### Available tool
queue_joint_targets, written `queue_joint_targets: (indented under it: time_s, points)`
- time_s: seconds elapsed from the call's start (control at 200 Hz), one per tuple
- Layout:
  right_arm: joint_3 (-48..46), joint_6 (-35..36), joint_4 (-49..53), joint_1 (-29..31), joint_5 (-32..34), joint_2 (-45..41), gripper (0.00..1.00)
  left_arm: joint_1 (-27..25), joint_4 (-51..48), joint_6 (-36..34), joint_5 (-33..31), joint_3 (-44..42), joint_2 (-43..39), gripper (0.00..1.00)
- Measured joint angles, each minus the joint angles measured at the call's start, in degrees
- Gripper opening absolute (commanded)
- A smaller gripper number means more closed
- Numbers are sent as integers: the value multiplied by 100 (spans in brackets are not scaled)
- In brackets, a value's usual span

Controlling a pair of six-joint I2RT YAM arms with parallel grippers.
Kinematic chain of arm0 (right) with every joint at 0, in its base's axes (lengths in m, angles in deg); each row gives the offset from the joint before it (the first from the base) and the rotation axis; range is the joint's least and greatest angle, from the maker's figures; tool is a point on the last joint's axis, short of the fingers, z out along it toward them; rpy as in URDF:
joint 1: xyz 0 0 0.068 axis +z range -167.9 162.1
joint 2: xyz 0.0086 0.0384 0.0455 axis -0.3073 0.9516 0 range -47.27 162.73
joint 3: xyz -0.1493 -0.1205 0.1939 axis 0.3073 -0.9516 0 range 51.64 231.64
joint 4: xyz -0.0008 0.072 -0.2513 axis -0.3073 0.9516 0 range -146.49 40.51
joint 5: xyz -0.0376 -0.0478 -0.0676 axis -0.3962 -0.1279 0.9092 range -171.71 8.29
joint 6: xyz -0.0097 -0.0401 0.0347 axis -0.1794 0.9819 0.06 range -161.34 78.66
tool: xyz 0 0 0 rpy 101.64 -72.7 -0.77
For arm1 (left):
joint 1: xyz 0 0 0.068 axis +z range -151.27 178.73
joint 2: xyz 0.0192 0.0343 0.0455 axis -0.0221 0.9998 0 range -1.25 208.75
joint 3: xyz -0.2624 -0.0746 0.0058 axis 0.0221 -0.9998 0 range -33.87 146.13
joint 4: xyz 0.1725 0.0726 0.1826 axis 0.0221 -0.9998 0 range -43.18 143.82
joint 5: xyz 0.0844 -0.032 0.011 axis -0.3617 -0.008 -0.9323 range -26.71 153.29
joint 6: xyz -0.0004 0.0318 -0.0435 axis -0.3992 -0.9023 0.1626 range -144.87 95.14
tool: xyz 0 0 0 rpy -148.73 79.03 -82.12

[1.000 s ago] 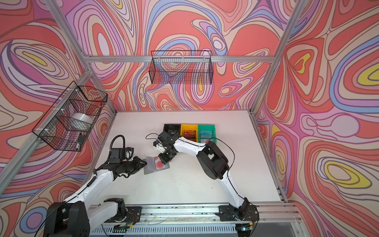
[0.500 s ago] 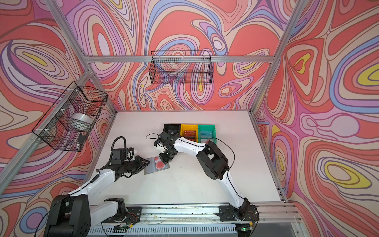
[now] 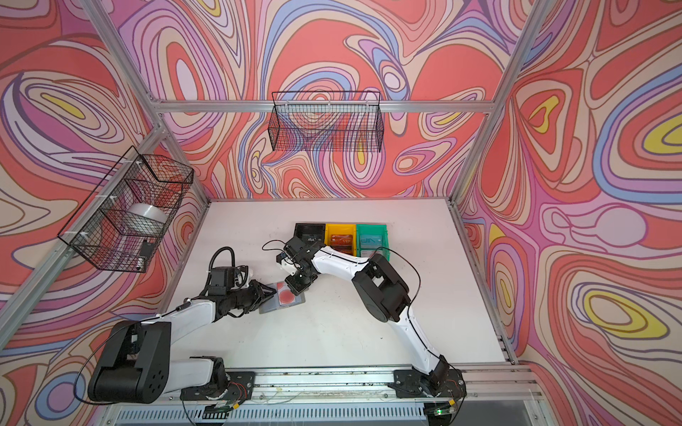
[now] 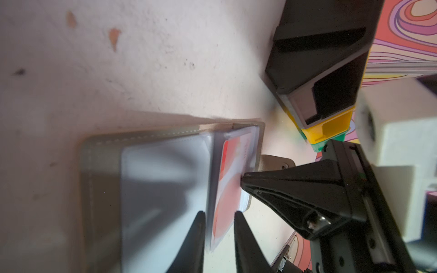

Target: Take the credit cards out of the card holder

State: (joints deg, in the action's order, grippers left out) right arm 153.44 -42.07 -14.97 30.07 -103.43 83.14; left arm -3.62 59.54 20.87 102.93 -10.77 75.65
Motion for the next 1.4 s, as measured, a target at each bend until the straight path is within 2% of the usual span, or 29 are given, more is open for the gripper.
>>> queue_joint_targets:
  time_s: [0.175,0.546,0.932,1.067,1.262,1.402]
  points:
    - [-2,0,0,0,-42,11,0,-28,177,4,7,0,168,24]
    - [-13,-2,-22,0,-61,13,0,-33,415,37,48,0,374,14]
    - [-28,-2,-44,-2,-72,13,0,-74,619,61,87,-11,599,14]
    - [-31,-2,-48,-4,-81,13,0,-96,680,68,90,-11,673,9]
    - [-35,0,-52,-4,-81,13,0,-105,748,83,111,-11,728,7]
    - [-35,0,-52,-7,-83,13,0,-105,758,83,114,-11,730,1]
